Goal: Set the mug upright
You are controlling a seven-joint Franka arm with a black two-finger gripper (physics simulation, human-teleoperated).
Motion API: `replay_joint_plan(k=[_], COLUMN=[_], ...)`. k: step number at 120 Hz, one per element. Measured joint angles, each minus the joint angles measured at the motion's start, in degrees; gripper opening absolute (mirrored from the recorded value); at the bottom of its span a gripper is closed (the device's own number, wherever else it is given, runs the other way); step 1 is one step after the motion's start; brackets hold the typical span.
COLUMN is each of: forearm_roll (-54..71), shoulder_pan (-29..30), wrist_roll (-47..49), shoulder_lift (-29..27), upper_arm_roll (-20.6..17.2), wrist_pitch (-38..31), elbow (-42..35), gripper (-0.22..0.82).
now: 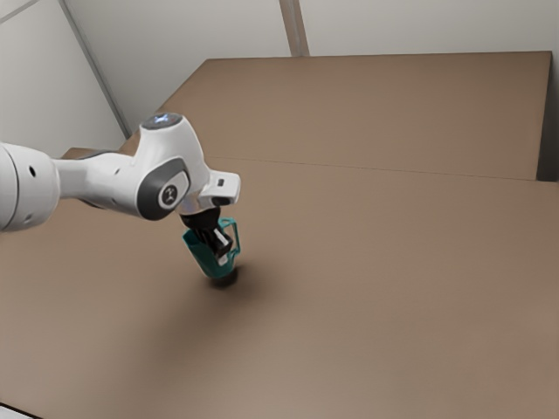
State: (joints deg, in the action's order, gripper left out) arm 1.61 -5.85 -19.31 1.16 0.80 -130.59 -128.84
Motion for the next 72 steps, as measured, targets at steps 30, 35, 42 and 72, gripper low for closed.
replay_joint_plan(k=[30, 35, 42, 72], forearm_roll=[0.8, 0.9, 1.0, 1.1], shoulder_pan=[0.4, 0.7, 1.1, 1.0], wrist_roll=[2.0, 2.2, 2.6, 3.7], shoulder_lift=[1.3, 1.6, 1.8, 2.3], upper_arm_roll=[0.1, 0.1, 0.1, 0.1], wrist_pitch=[-1.6, -1.9, -2.2, -3.3], elbow=[-0.3, -0.3, -0.3, -0.5], gripper=[-0.18, -0.18, -0.18, -0.18])
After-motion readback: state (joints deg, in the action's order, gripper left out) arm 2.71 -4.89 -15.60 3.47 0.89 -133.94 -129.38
